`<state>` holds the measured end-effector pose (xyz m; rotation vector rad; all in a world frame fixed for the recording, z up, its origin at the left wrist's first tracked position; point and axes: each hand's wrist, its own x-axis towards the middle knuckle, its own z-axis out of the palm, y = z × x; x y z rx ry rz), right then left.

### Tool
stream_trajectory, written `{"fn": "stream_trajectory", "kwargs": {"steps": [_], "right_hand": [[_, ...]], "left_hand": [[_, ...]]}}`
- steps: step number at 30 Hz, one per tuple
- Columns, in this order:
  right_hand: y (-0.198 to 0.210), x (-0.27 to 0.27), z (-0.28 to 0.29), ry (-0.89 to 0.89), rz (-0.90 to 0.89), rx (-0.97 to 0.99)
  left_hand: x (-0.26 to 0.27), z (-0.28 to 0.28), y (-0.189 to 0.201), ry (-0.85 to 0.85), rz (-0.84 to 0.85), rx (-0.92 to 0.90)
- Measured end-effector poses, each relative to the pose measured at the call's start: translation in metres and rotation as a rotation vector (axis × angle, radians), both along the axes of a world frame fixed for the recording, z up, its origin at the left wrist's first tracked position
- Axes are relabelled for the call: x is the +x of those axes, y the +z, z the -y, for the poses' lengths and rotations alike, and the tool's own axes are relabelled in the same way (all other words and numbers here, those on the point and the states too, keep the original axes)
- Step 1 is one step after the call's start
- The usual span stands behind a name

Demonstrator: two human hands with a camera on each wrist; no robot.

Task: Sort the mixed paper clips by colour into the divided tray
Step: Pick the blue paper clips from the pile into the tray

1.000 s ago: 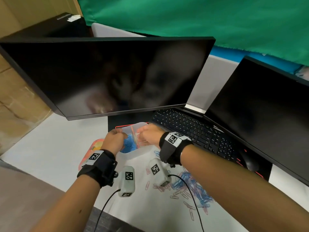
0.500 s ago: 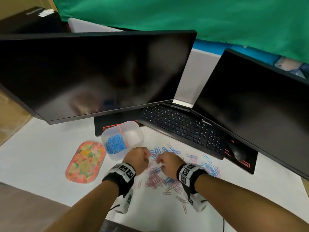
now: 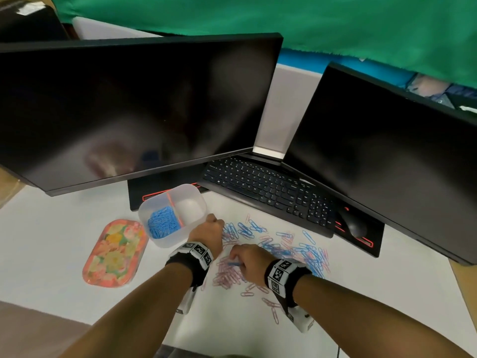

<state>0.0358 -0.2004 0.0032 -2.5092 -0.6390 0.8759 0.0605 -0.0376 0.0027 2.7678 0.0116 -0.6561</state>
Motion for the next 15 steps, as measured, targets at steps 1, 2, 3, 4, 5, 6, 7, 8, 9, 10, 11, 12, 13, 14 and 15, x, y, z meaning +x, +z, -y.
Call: {"fn": "stream_trajectory", "kwargs": {"steps": [1, 2, 3, 4, 5, 6, 7, 8, 9, 10, 11, 12, 13, 14, 15], "right_hand": [[0.0, 0.0, 0.003, -0.029, -0.027, 0.016], [0.001, 0.001, 0.005, -0.067, -0.058, 0.039], [0.001, 0.001, 0.007, -0.107, -0.089, 0.059], [0.001, 0.003, 0.009, -0.143, -0.119, 0.077], [0.002, 0.004, 0.011, -0.172, -0.146, 0.094], [0.003, 0.006, 0.013, -0.203, -0.17, 0.114], [0.004, 0.007, 0.015, -0.237, -0.195, 0.134], [0.006, 0.009, 0.017, -0.27, -0.214, 0.154], [0.007, 0.01, 0.018, -0.295, -0.222, 0.17], [0.008, 0.012, 0.02, -0.311, -0.222, 0.18], [0.009, 0.013, 0.022, -0.324, -0.223, 0.187], [0.01, 0.014, 0.023, -0.34, -0.228, 0.197], [0.01, 0.014, 0.023, -0.364, -0.239, 0.213], [0.01, 0.015, 0.024, -0.397, -0.258, 0.238], [0.01, 0.015, 0.024, -0.437, -0.282, 0.265]], "left_hand": [[0.002, 0.001, 0.0, -0.01, -0.002, 0.013], [0.003, 0.002, -0.001, -0.019, -0.008, 0.022], [0.003, 0.002, 0.0, -0.027, -0.016, 0.027], [0.004, 0.003, 0.0, -0.033, -0.021, 0.034], [0.004, 0.003, 0.001, -0.039, -0.02, 0.042], [0.005, 0.003, 0.001, -0.043, -0.016, 0.05], [0.005, 0.003, 0.001, -0.046, -0.014, 0.055], [0.005, 0.003, 0.001, -0.048, -0.013, 0.059], [0.004, 0.003, 0.001, -0.051, -0.013, 0.062], [0.003, 0.003, 0.0, -0.058, -0.009, 0.066], [0.003, 0.004, 0.0, -0.066, -0.002, 0.071], [0.002, 0.004, -0.002, -0.071, 0.009, 0.072], [0.0, 0.003, -0.002, -0.069, 0.021, 0.066], [0.0, 0.003, -0.004, -0.061, 0.036, 0.049], [-0.001, 0.002, -0.005, -0.044, 0.045, 0.02]]}}
